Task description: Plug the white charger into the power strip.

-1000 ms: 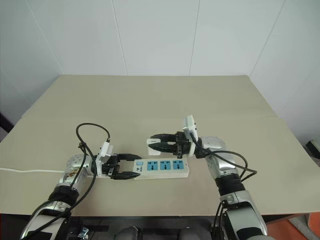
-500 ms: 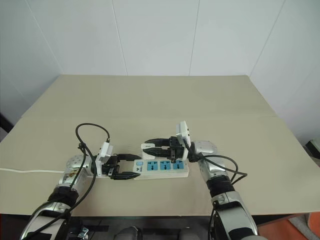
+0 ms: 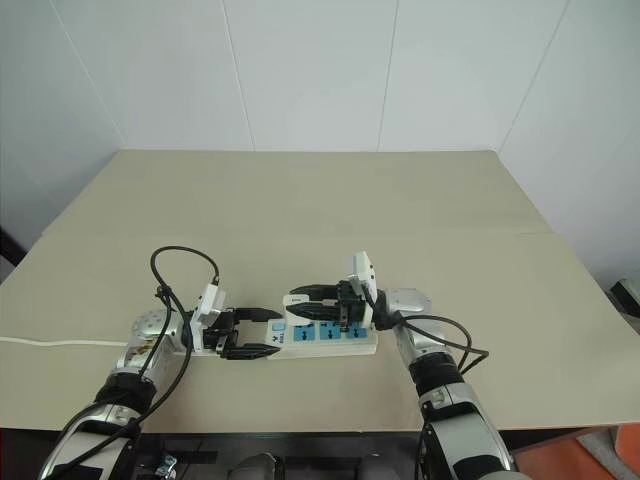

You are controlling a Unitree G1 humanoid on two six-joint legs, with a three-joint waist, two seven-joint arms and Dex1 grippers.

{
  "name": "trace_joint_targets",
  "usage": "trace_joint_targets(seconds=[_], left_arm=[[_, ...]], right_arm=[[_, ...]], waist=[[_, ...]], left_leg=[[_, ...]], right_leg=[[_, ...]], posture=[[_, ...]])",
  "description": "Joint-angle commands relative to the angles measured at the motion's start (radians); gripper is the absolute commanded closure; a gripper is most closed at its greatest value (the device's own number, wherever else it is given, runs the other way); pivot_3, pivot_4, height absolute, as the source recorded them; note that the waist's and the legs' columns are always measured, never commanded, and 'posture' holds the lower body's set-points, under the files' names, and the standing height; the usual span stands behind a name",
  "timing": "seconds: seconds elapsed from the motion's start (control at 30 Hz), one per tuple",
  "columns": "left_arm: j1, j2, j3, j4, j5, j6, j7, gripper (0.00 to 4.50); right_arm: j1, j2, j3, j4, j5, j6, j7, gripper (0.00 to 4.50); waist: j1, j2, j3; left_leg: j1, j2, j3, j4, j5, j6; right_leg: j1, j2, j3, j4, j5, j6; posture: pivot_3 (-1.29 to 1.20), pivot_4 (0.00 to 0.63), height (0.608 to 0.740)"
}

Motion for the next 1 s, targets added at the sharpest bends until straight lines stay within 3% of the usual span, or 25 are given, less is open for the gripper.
trace_joint_targets(seconds=[0.03, 1.0], left_arm=[[0.020, 0.009, -0.027, 0.001, 0.038, 0.010, 0.000, 1.36], [0.012, 0.007, -0.030, 0.020, 0.046, -0.009, -0.002, 1.36]], right_arm=[[-0.018, 0.002, -0.014, -0.010, 0.004, -0.023, 0.005, 3.37], [0.029, -0.029, 0.004, -0.013, -0.030, -0.026, -0.004, 3.37]], waist=[[0.000, 0.000, 0.000], [0.000, 0.000, 0.000]], left_leg=[[0.000, 0.000, 0.000, 0.000, 0.000, 0.000], [0.000, 0.000, 0.000, 0.000, 0.000, 0.000]], right_leg=[[0.000, 0.000, 0.000, 0.000, 0.000, 0.000], [0.000, 0.000, 0.000, -0.001, 0.000, 0.000]], posture=[[0.00, 0.150, 0.740], [0.00, 0.150, 0.740]])
